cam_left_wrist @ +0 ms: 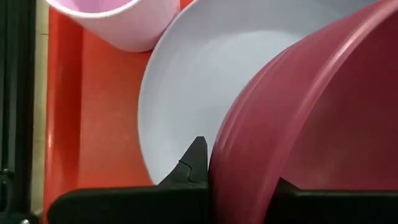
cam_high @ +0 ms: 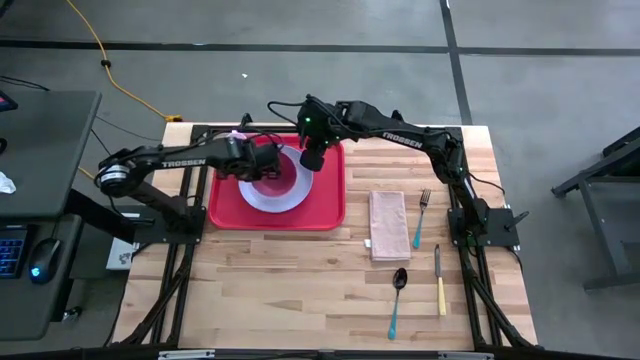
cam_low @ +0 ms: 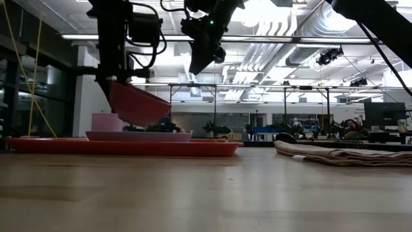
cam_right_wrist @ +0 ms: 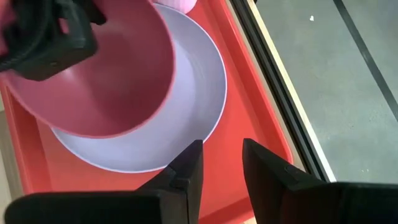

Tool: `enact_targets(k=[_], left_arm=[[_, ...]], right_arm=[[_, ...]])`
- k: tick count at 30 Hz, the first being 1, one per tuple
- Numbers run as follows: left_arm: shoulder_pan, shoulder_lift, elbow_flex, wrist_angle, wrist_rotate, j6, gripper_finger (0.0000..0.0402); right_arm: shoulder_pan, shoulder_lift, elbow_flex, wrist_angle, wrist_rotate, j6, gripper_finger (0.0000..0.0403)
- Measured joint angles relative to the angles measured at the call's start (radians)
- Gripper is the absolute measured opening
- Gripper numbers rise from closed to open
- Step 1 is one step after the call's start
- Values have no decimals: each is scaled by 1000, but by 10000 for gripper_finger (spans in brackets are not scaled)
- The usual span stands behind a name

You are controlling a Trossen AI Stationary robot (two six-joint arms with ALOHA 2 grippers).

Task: Set up tray
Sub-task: Put the pink bowl on the light purple plate

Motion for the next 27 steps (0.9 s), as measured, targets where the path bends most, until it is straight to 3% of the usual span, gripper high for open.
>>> enact_targets(k=[13,27], left_arm=[[36,134,-1,68,29,57,44],[43,147,1,67,21,54,55]], right_arm=[[-2,0,0,1,22,-15,92],[-9,1,0,1,22,-18,91]])
